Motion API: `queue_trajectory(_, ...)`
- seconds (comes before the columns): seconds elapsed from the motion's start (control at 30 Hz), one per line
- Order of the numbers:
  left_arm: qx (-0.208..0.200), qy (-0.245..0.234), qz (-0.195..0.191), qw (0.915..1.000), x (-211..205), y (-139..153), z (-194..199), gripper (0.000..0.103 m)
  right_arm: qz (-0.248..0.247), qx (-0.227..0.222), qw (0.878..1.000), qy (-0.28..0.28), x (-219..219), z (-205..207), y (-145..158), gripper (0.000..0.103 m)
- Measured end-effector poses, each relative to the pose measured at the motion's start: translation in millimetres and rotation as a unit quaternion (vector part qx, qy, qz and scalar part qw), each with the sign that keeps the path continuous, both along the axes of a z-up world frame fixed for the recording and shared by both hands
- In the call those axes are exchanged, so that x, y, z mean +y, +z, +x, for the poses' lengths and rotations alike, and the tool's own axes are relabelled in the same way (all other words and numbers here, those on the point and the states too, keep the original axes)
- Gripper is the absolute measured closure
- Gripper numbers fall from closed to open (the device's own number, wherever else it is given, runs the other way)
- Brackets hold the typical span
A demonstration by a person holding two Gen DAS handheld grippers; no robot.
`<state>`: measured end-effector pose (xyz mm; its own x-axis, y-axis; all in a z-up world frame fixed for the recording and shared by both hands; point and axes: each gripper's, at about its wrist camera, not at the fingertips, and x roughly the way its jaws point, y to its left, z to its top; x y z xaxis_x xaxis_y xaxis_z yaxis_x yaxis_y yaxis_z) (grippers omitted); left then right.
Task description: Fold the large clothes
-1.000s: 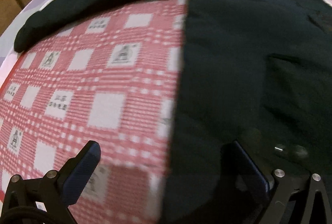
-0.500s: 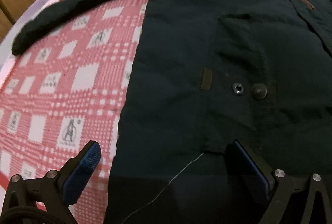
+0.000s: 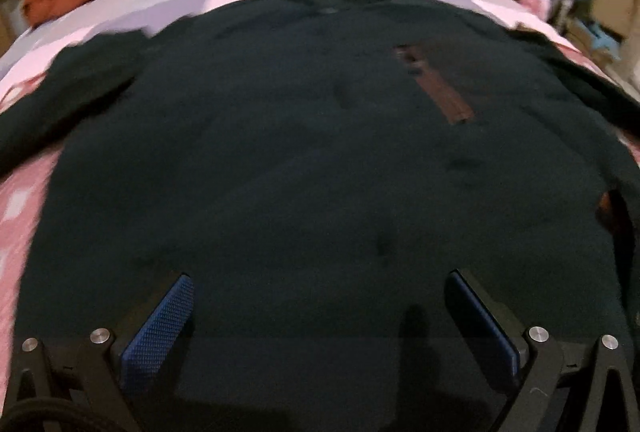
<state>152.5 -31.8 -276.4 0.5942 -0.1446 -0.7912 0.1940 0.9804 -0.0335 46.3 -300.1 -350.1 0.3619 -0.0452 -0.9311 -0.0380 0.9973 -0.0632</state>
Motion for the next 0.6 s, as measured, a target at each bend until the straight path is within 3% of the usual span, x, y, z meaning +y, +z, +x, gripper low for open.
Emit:
queue_trajectory(0.2,-0.008,-0.007,0.014,0.9998,-53.7,-3.5,40.5,0.0,0.006,-0.002,1.0,0.016,-3.6,4.7,-10.3,0.0)
queue_trajectory(0.27,-0.01,0.004,0.023,0.9997,-67.0,-5.2,59.0,0.0,0.007,-0.015,1.0,0.026,-17.8,10.7,1.2,0.0)
queue_trajectory(0.33,-0.005,0.017,0.03,0.9994,-78.0,-11.2,74.6,0.0,0.028,-0.034,0.999,0.004,-51.9,16.1,9.7,0.0)
queue_trajectory(0.37,0.0,0.022,0.036,0.9991,-82.0,-15.7,82.5,0.0,0.068,-0.035,0.997,-0.003,-71.3,21.4,12.3,0.0)
queue_trajectory(0.43,0.01,0.03,0.051,0.9982,-91.6,-29.3,88.5,0.0,0.149,0.003,0.988,0.03,-97.0,40.3,7.1,0.0)
queue_trajectory(0.53,-0.015,0.034,0.064,0.9973,-92.0,-34.4,76.9,0.0,0.165,0.016,0.98,0.114,-97.2,57.1,14.6,0.0)
queue_trajectory(0.6,-0.021,0.036,0.054,0.9977,-87.6,-36.6,73.1,0.0,0.178,-0.016,0.966,0.188,-89.9,57.5,40.5,0.0)
